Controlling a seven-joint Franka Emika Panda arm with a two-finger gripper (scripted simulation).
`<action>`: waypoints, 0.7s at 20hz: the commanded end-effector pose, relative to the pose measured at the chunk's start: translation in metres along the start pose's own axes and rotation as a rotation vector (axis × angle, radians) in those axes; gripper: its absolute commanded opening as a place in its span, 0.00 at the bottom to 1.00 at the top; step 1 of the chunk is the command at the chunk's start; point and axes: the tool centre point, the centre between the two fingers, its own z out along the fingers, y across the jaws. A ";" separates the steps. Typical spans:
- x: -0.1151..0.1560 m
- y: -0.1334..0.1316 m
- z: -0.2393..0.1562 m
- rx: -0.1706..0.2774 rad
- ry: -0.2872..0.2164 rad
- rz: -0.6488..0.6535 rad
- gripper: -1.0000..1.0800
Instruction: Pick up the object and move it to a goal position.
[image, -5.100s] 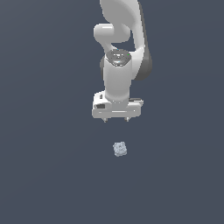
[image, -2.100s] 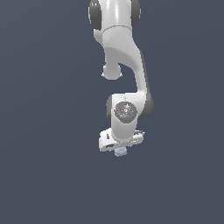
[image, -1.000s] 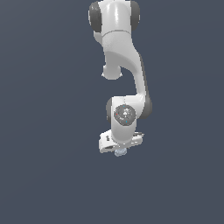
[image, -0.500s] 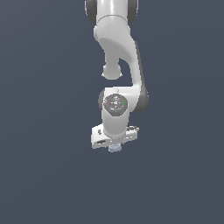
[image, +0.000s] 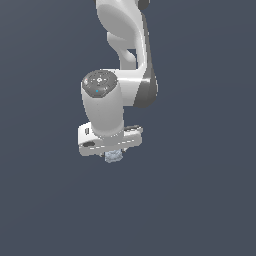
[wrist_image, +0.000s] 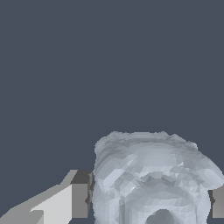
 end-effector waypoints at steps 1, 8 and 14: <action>-0.007 0.016 -0.025 0.001 0.000 0.000 0.00; -0.023 0.060 -0.094 0.001 0.000 -0.001 0.00; -0.035 0.096 -0.149 0.001 0.000 -0.001 0.00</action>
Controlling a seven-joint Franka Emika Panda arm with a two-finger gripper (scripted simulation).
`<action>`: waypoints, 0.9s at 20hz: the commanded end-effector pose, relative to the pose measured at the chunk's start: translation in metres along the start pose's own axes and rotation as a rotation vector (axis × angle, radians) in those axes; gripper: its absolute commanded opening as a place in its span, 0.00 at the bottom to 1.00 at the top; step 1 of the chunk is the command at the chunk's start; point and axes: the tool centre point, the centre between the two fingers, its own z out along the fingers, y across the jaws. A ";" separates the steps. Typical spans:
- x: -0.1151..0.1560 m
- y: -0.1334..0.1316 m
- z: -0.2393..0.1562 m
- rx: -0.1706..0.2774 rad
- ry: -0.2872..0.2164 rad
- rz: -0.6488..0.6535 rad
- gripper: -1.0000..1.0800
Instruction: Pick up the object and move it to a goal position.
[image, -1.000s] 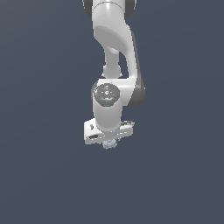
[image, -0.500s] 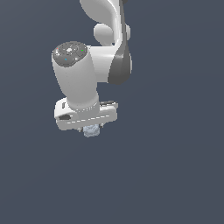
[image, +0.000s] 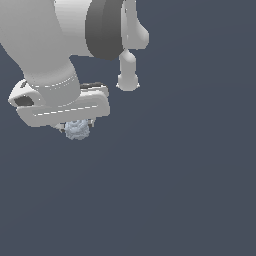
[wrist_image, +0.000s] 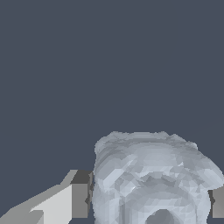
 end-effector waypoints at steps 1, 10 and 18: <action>-0.005 0.015 -0.023 0.000 -0.001 -0.001 0.00; -0.017 0.056 -0.085 -0.001 -0.001 -0.001 0.00; -0.021 0.074 -0.111 -0.001 -0.001 -0.001 0.00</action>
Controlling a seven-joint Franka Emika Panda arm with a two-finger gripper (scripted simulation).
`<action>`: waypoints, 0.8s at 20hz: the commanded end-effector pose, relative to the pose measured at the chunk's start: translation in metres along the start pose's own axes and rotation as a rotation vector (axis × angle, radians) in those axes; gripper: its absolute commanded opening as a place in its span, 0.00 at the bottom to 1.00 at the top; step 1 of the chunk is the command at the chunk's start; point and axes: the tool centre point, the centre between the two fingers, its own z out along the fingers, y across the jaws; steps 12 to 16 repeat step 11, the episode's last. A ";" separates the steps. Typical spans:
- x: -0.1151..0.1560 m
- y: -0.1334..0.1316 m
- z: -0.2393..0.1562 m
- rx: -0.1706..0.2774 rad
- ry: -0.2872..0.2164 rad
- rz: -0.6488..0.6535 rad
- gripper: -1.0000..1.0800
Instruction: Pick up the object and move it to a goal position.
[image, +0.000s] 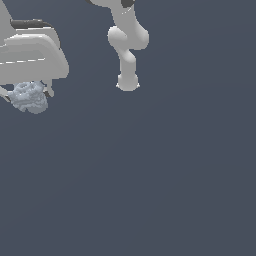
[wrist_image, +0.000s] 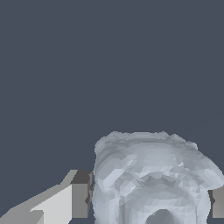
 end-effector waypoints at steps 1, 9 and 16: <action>-0.001 0.004 -0.005 0.000 0.000 -0.001 0.00; -0.001 0.009 -0.012 0.000 -0.001 0.000 0.00; -0.001 0.009 -0.013 0.000 -0.001 0.000 0.00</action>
